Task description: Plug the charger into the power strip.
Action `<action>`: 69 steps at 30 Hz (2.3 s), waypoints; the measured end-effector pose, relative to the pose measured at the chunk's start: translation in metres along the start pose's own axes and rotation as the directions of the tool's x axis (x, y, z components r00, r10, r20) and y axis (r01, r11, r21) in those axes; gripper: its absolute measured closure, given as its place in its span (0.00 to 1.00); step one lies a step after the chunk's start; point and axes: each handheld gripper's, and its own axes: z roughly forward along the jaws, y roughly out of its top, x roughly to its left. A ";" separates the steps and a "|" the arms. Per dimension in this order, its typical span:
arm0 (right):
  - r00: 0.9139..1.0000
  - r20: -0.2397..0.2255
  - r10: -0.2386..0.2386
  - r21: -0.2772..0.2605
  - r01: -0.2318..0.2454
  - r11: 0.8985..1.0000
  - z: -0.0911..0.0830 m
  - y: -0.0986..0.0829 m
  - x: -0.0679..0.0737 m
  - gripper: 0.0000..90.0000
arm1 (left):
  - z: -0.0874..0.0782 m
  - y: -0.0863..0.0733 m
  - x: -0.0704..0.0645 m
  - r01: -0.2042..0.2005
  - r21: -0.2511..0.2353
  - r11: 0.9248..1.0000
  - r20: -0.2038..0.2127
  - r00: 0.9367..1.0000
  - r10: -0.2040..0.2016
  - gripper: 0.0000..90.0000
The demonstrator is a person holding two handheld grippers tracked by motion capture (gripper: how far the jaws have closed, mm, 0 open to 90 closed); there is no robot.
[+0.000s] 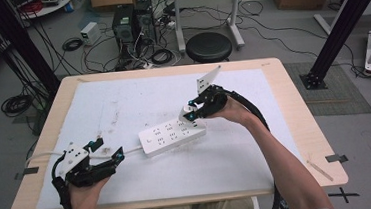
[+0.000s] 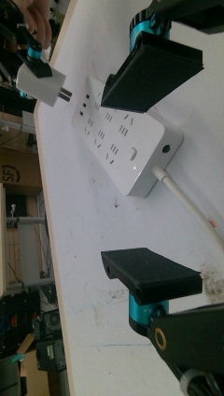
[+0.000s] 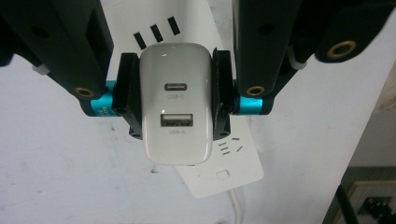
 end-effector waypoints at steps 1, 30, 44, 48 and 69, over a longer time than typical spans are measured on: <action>0.998 -0.022 -0.053 0.061 0.055 0.997 0.011 0.008 -0.007 0.70 | -0.001 0.001 0.000 -0.007 0.009 1.000 0.001 1.000 0.007 0.25; 0.956 -0.135 -0.259 0.269 0.287 0.919 0.043 0.034 -0.026 0.70 | -0.006 -0.003 -0.007 -0.019 0.049 0.999 -0.010 1.000 0.020 0.25; 0.949 -0.154 -0.275 0.323 0.311 0.894 0.044 0.035 -0.026 0.70 | -0.007 -0.005 -0.008 -0.009 0.045 0.999 -0.015 1.000 0.009 0.25; 0.951 -0.156 -0.268 0.322 0.305 0.896 0.046 0.035 -0.026 0.70 | -0.005 -0.005 -0.009 -0.016 0.048 0.999 -0.009 1.000 0.016 0.25; 0.952 -0.166 -0.258 0.276 0.296 0.914 0.050 0.031 -0.029 0.71 | -0.016 -0.006 -0.008 -0.008 0.053 0.999 -0.038 0.999 0.010 0.25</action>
